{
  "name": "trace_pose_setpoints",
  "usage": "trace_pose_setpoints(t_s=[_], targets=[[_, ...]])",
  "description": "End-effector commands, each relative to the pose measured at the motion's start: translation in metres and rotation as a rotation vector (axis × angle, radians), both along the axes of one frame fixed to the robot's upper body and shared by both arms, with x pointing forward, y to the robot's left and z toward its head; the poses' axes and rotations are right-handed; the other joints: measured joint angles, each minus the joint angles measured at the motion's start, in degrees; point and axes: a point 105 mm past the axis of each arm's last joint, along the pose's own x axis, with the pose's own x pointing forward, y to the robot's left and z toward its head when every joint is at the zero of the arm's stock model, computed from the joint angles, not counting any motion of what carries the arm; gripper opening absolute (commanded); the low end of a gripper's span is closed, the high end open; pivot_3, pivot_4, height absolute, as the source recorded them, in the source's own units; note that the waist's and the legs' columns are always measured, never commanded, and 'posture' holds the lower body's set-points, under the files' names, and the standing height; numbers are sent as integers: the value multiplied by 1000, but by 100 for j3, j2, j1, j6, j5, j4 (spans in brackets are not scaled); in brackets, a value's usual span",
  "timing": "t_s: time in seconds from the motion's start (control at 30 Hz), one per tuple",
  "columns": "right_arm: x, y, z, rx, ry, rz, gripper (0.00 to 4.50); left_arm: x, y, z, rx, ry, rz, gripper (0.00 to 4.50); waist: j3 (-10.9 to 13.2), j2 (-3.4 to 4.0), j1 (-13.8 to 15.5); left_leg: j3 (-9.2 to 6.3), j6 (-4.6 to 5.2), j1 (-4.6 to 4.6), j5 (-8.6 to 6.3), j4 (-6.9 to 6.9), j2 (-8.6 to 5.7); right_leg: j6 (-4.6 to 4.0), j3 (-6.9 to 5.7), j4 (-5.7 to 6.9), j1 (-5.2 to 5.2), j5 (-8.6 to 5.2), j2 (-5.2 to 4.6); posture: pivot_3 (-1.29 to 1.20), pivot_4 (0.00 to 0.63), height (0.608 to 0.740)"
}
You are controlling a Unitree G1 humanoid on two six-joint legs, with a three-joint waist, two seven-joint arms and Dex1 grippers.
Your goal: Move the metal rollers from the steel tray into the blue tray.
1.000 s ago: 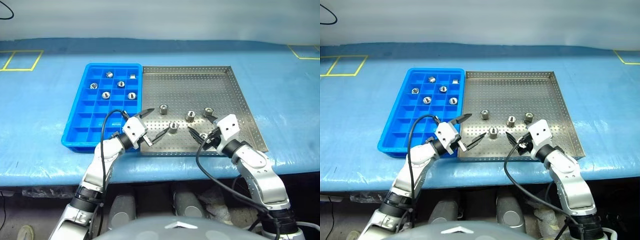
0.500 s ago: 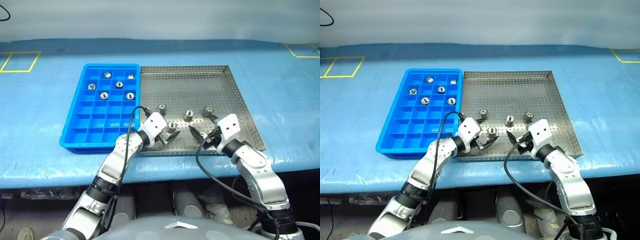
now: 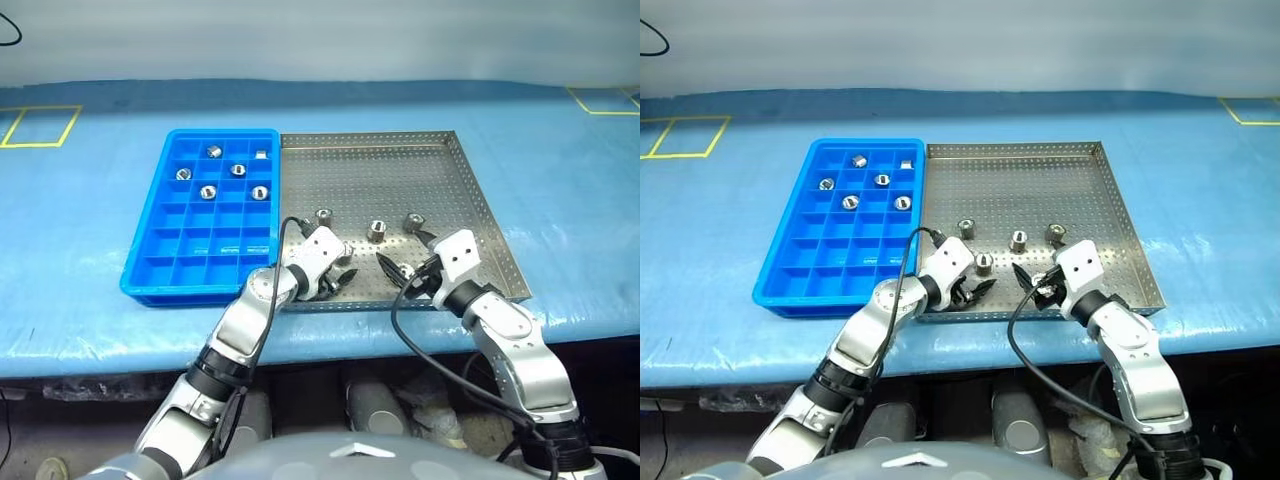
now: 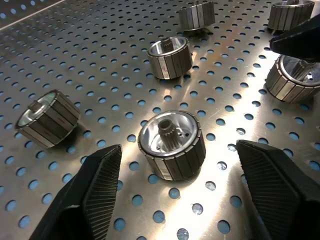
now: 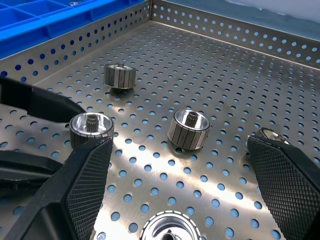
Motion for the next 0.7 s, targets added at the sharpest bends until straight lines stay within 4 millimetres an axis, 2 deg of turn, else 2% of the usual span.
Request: trace_pose_setpoints(t_s=[0.03,0.27,0.3,0.47,0.57,0.7], targets=[[1,3,13,1,-55,11,4500,-5,-10,4,-48,29,-21,2258,0,0,-8,0,1,0,-1,-1,0,0,0,0,0,0,0,-150,150,740],[1,5,12,5,-53,13,4500,-3,-8,4,-63,41,33,30,0,0,11,-1,12,-5,-9,-12,-1,9,0,-8,-6,4,0,-151,150,740],[1,5,11,4,-51,14,4500,-1,-6,5,-67,33,51,7,0,0,10,-1,13,-6,-9,-12,-1,11,0,-9,-6,5,0,-151,150,740],[1,7,10,6,-48,19,4500,4,0,9,-67,-10,90,7,0,-1,3,0,13,-5,-10,-12,-1,8,0,-10,-6,2,-1,-146,150,740],[2,8,10,6,-47,23,4500,3,0,13,-89,-7,93,597,0,-1,-1,1,13,-4,-9,-10,-1,2,2,-8,-5,-1,0,-142,150,740],[3,10,9,6,-47,29,4500,4,-1,19,-76,-39,96,1957,1,-2,6,4,13,-5,-9,-5,-1,4,5,-9,-5,0,0,-135,150,740]])
